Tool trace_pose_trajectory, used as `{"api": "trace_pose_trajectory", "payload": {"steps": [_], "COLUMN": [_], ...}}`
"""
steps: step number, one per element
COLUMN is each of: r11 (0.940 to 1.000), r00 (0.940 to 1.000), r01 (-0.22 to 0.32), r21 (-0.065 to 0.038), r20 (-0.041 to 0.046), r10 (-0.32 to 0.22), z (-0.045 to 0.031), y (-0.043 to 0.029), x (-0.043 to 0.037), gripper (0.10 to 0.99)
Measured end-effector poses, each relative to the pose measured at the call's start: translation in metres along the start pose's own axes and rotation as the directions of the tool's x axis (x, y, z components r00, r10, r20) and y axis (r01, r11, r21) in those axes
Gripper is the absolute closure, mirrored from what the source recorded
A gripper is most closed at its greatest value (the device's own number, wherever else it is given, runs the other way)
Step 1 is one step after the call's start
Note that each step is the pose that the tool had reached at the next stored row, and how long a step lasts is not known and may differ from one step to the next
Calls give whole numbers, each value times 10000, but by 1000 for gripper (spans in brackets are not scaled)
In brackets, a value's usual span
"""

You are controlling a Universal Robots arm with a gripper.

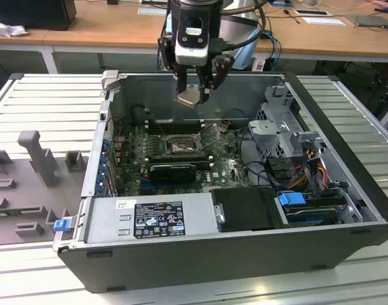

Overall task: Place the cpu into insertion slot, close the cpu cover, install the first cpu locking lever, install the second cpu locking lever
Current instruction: 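Place the cpu into insertion slot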

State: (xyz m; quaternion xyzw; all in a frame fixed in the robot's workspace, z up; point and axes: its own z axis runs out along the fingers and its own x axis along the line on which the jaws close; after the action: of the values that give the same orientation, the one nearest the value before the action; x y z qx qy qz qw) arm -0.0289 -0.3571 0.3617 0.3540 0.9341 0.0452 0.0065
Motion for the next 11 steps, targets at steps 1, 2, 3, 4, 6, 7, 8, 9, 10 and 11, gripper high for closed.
{"api": "trace_pose_trajectory", "payload": {"steps": [1, 2, 3, 4, 6, 7, 8, 9, 10, 11], "r11": [9999, 9997, 9993, 9988, 9968, 9958, 9943, 9932, 9911, 9895], "r00": [9999, 9997, 9993, 9988, 9968, 9958, 9943, 9932, 9910, 9894], "r01": [-126, -239, -371, -487, -801, -916, -1061, -1160, -1332, -1443], "r21": [-2, -5, -8, -11, -18, -22, -26, -29, -35, -38], "r20": [11, 21, 33, 43, 71, 81, 94, 102, 117, 127], "r10": [126, 239, 371, 487, 801, 916, 1061, 1160, 1333, 1444], "z": [1, 1, 2, 2, 4, 5, 5, 5, 6, 7], "y": [0, 0, 0, 0, 0, 0, -1, -1, -1, -1], "x": [0, 0, 0, 0, 0, 0, 0, 0, 0, 0], "gripper": [553, 553, 553, 553, 553, 553, 553, 553, 553, 553]}}
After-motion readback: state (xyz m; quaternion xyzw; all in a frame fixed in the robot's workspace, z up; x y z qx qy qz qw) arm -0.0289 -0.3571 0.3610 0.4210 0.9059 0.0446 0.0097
